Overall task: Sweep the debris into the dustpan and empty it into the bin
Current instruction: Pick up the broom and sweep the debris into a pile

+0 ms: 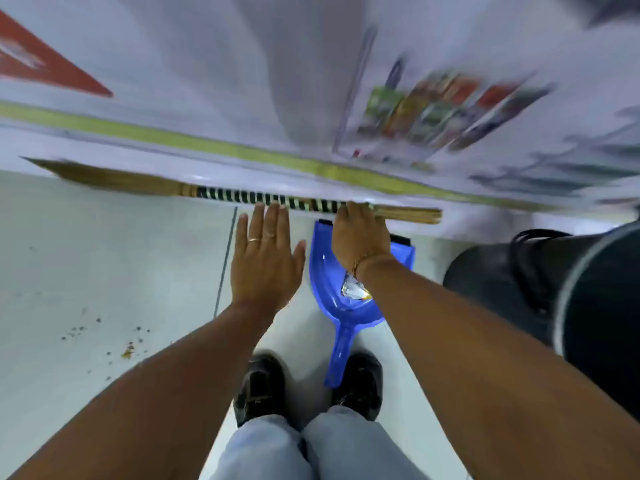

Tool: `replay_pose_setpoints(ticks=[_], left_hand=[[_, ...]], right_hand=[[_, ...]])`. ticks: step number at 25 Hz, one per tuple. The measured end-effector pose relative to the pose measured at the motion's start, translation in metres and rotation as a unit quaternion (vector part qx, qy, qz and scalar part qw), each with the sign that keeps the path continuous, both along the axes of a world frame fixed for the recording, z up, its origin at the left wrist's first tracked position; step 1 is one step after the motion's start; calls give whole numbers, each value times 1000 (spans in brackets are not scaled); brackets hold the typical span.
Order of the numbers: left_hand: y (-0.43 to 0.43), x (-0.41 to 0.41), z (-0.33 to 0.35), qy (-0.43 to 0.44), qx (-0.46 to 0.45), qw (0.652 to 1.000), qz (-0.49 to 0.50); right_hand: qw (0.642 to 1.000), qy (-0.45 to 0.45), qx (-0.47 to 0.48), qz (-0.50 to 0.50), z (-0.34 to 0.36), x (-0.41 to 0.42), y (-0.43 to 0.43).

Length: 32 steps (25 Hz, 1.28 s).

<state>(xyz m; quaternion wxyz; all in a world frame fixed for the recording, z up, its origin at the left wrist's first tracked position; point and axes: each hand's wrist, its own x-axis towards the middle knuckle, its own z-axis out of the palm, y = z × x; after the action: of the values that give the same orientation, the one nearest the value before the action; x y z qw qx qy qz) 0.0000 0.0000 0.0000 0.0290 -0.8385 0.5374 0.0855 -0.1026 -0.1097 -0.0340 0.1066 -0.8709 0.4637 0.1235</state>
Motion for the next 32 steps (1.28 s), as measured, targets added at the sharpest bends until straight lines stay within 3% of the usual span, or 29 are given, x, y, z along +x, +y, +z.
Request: replay_pose_setpoints(ticks=[2,7,10,14,16,18,24,32], left_hand=[[-7,-4,-52,17,20,1000,7],[-21,12,-138,37,30,999,9],[-17,17,-137,35,38,999,3],[13,19,-79,65,70,995,39],[38,17,-24,85,89,990,68],[67,11,31,81,106,988,76],[120,28,174,100,135,982,86],[176,82,221,123,92,982,114]], right_hand=[[994,81,66,41,-47,15,-5],[978,185,-52,82,-127,27,-19],[984,150,36,87,-127,34,-24],[980,158,49,114,-49,36,-5],[971,103,186,113,4,29,12],[956,117,255,80,58,23,28],[943,126,307,28,189,41,74],[941,155,295,60,229,110,182]])
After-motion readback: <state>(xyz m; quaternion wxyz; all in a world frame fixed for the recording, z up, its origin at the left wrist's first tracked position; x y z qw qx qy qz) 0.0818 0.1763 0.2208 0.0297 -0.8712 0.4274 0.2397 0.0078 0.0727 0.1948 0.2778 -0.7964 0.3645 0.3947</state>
